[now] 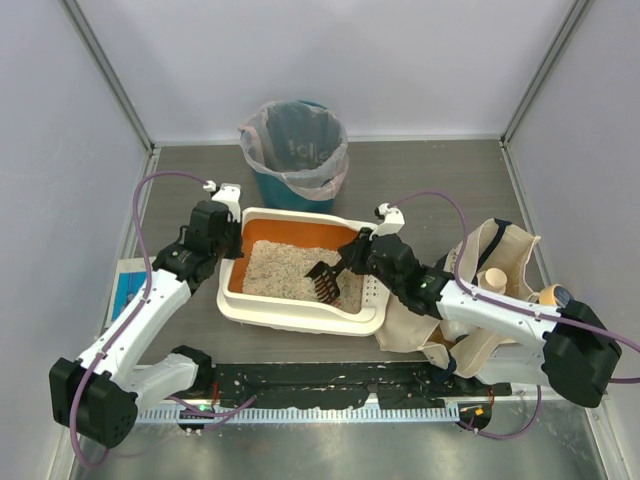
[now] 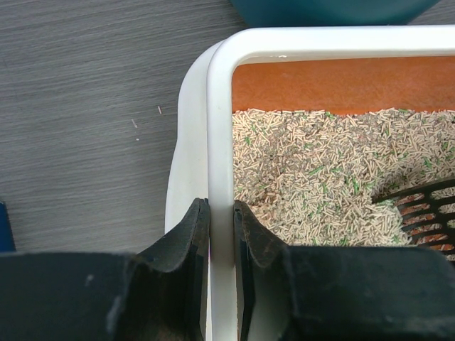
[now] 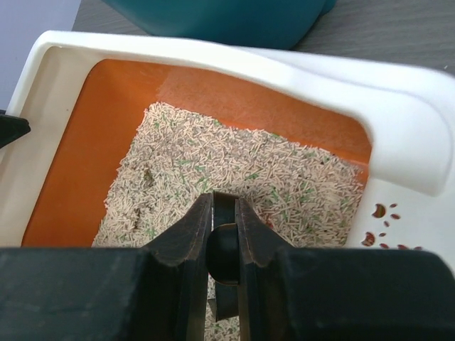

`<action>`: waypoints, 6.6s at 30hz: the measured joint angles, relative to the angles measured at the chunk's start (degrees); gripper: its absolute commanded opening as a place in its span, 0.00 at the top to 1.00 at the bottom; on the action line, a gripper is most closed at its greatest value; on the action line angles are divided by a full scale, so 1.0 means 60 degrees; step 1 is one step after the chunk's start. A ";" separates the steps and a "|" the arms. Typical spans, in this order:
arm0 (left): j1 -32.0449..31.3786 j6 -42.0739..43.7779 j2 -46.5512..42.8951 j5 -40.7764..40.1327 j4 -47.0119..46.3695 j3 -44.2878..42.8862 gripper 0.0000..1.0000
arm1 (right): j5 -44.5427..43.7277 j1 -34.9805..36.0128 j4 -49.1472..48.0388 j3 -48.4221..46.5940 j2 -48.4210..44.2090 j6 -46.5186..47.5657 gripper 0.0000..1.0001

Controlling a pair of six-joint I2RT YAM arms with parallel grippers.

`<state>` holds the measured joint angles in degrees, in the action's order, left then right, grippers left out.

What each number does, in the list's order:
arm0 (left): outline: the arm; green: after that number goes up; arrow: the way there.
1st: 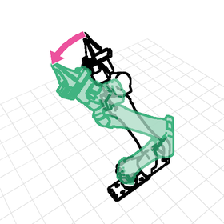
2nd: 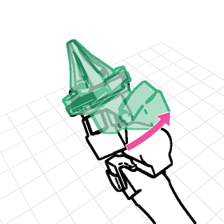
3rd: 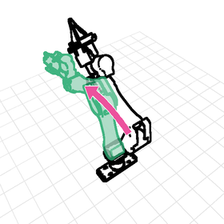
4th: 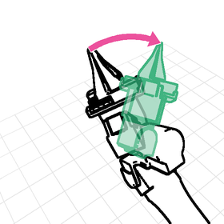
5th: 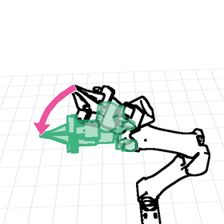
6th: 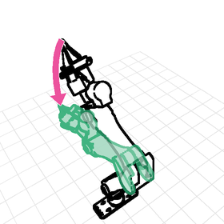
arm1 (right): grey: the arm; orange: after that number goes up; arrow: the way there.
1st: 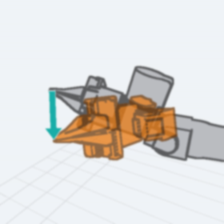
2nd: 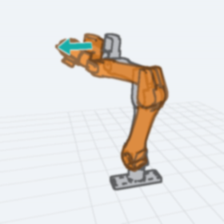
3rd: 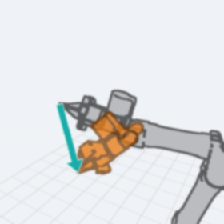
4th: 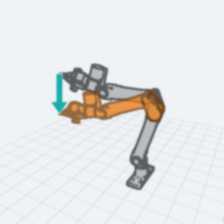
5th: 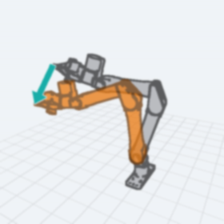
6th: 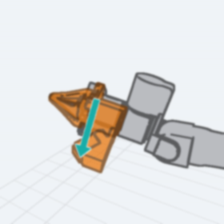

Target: Clean the litter box

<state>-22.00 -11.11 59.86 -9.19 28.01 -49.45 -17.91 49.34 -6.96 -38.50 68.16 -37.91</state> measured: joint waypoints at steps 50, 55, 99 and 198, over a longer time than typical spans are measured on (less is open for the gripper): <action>-0.0259 -0.0066 0.0339 -0.0612 -0.0047 -0.0168 1.00 | -0.2069 0.2277 -0.8852 0.1501 0.4940 -0.3348 0.99; -0.0277 -0.0058 0.0357 -0.0721 -0.0062 -0.0168 1.00 | -0.2018 0.2262 -0.9012 0.1515 0.4852 -0.3271 0.99; -0.0539 -0.0109 0.0168 -0.0492 -0.0098 -0.0076 1.00 | -0.4011 0.1326 -0.5315 0.4674 -0.4207 -0.4783 0.99; -0.0568 -0.0058 0.0120 -0.0477 -0.0135 -0.0036 1.00 | -0.2499 -0.0182 -0.5082 0.4390 -0.3854 -0.4954 0.99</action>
<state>-25.41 -11.46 60.58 -12.05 27.20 -49.67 -32.91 48.25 -37.45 -12.16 45.04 -67.64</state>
